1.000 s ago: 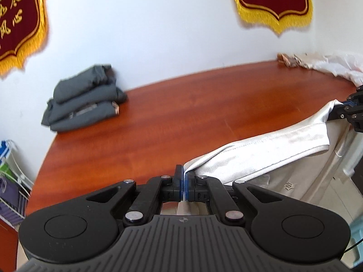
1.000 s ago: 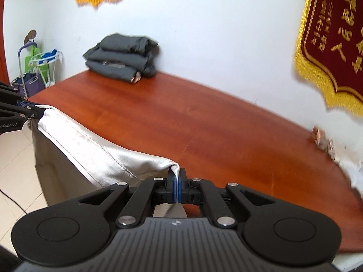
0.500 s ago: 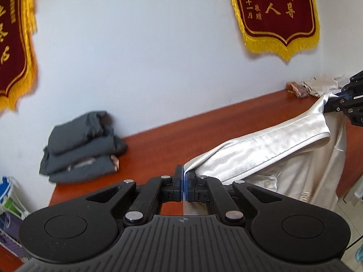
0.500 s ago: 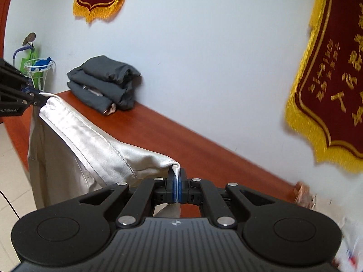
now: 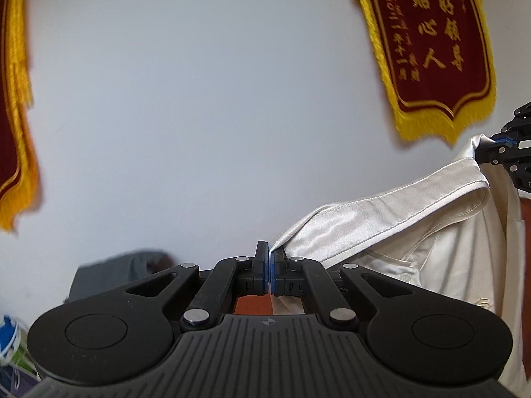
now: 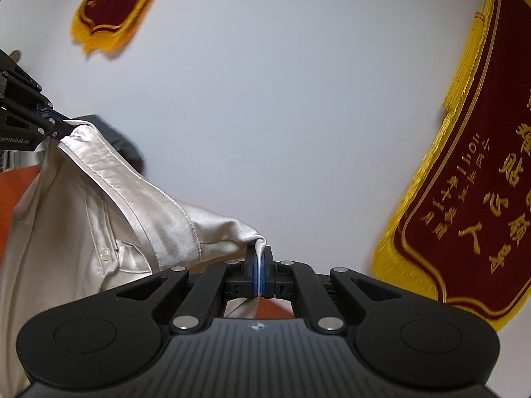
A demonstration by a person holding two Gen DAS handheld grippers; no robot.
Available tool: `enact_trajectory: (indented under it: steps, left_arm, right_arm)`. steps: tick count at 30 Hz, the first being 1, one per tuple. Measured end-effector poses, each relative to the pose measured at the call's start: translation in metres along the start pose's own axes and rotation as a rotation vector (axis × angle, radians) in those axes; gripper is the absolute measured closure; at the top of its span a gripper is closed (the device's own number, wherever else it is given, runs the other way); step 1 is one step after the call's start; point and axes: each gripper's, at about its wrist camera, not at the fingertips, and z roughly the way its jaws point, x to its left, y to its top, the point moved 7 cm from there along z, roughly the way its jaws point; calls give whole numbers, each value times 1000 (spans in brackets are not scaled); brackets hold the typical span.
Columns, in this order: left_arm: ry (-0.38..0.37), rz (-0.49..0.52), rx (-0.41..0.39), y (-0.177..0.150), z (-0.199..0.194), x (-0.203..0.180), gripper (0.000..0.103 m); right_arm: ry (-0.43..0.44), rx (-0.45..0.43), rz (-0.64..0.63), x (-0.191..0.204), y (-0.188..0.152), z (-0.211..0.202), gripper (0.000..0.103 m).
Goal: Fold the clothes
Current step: 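Raise the shirt high by its shoulders with both grippers, letting it hang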
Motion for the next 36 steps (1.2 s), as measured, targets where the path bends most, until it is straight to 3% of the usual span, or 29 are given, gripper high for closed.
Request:
enact_trajectory:
  steps: [4, 7, 11, 17, 20, 26, 36]
  left_arm:
    - [-6, 23, 9, 27, 68, 12, 101]
    - [-17, 26, 50, 26, 125, 14, 101]
    - [-43, 30, 139, -1, 206, 11, 101]
    - [-81, 41, 267, -52, 295, 2, 101]
    - [-97, 40, 334, -82, 336, -3, 101]
    - [-109, 50, 439, -137, 389, -3, 101]
    - [-130, 0, 564, -204, 457, 0, 100]
  right_arm:
    - [-24, 27, 5, -23, 24, 74, 101]
    - [-27, 62, 9, -33, 29, 131, 101]
    - [-12, 125, 13, -34, 17, 200, 101]
    - [49, 262, 10, -21, -20, 320, 101]
    - [76, 306, 16, -14, -36, 357, 101]
    - [149, 411, 18, 8, -74, 452, 101]
    - [216, 495, 11, 23, -104, 551, 101]
